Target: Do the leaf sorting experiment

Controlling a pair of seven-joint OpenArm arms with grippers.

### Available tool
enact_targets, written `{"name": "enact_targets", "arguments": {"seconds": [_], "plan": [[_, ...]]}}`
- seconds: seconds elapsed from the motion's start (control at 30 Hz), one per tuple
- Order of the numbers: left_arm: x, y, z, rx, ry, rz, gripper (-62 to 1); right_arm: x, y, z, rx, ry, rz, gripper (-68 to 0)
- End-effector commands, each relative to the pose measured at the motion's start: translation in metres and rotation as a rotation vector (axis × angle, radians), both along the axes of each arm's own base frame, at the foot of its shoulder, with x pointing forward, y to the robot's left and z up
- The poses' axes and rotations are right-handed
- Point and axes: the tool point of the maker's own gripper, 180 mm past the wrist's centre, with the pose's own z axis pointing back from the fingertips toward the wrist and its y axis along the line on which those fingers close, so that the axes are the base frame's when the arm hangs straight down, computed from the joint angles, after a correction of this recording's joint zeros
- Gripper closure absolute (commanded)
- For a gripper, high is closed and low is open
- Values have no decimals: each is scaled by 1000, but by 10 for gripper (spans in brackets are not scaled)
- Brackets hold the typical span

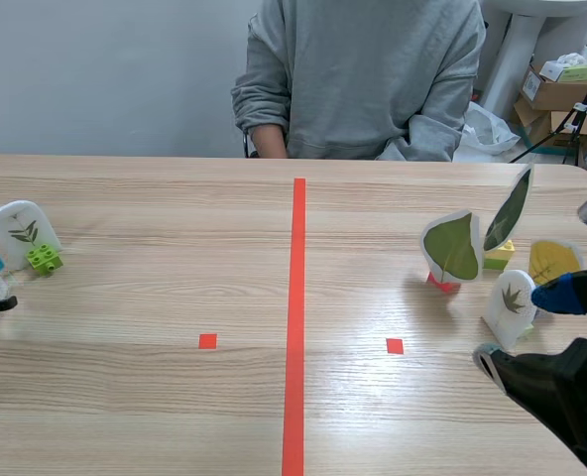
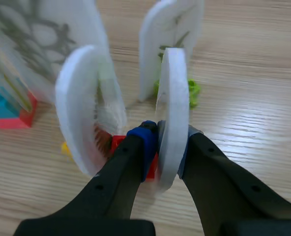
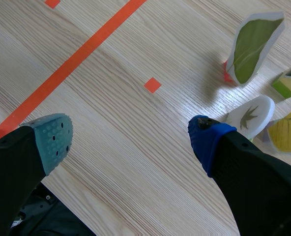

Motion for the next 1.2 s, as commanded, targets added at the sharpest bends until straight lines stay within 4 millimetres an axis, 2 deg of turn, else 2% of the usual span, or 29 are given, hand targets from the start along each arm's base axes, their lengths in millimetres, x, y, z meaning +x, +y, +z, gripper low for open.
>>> {"name": "enact_targets", "arguments": {"seconds": [0.0,0.13,0.27,0.37,0.6,0.77,0.83,1.03,1.17], "plan": [[5,16,16,28,-39,13,-52,2,-1,2,0,-9,7,-481],[1,27,12,39,-29,27,-52,2,-1,2,0,-9,7,-481],[-3,29,5,31,-9,34,-56,2,-1,2,0,-10,7,-481],[-4,27,4,27,-6,35,-86,2,-1,2,0,-10,7,-481],[-5,23,0,15,-5,35,-295,2,-1,2,0,-10,7,-481],[-8,25,1,24,-16,37,-550,2,-1,2,0,-10,7,-481],[-12,26,0,35,-15,43,-610,2,-1,2,0,-10,7,-481],[-34,17,5,85,-15,-7,-623,1,-2,1,-5,-4,6,-481],[-53,1,21,137,-32,-84,-623,1,-2,1,-5,-4,6,-481]]}}
